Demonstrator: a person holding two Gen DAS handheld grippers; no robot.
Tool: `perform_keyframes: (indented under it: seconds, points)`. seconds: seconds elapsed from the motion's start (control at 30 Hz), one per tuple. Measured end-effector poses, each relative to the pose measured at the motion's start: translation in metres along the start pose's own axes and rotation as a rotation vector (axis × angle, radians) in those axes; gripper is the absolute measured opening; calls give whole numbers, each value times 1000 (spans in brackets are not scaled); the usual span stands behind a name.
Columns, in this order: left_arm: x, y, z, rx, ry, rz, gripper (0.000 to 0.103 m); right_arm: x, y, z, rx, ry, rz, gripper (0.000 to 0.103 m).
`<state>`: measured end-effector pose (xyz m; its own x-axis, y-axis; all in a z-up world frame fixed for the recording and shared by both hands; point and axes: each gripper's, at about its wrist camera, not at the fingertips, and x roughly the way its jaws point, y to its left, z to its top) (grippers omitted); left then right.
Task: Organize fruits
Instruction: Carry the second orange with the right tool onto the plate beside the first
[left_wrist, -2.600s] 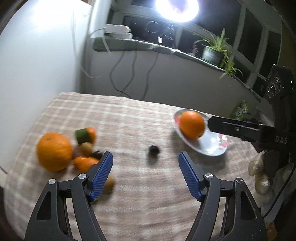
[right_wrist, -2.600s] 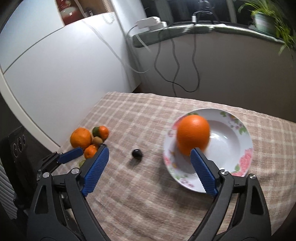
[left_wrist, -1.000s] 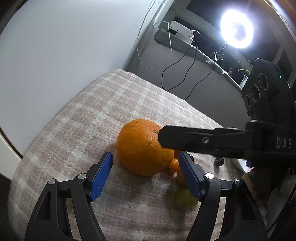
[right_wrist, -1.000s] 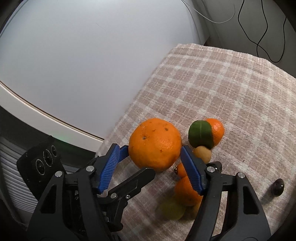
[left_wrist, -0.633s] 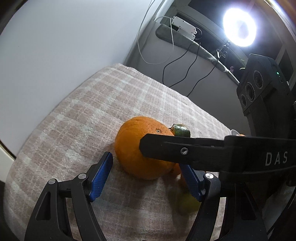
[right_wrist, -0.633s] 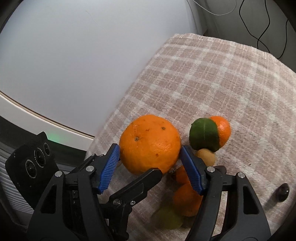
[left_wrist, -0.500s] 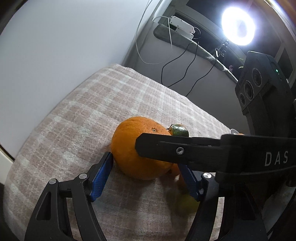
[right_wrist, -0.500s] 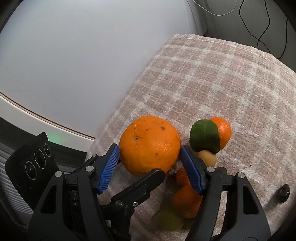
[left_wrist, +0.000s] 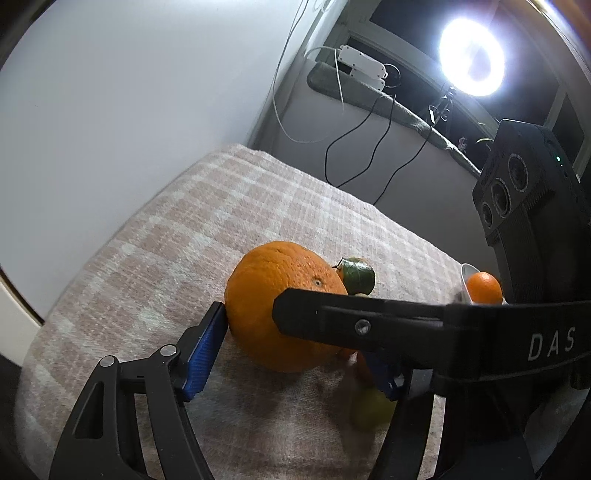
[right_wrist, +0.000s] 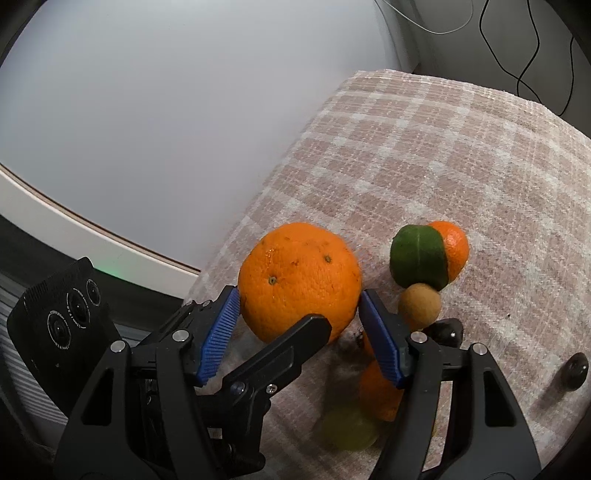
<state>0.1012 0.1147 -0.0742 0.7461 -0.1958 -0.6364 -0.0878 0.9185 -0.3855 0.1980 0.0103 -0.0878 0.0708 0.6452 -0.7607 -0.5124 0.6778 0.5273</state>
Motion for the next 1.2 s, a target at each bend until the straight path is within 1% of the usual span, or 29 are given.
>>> perform_keyframes:
  seconds: [0.13,0.3,0.57,0.9,1.2]
  points:
    - [-8,-5,2,10,-22,4,68,-9,7,-3,-17,-23,2,70]
    - [-20,-20,3,39,-52,4,68,-28,11,-9,-30,-56,3,70]
    - [-31,-59,1,99,-78,-26,68,-71,5,-24,-28,-117,-5,70]
    - [-28,-120,-7,192,-80,-90,68,-131,-29,-53,22,-188,-26,70]
    - [-13,-175,-19,271,-49,-156,68,-183,-72,-80,92,-245,-67,70]
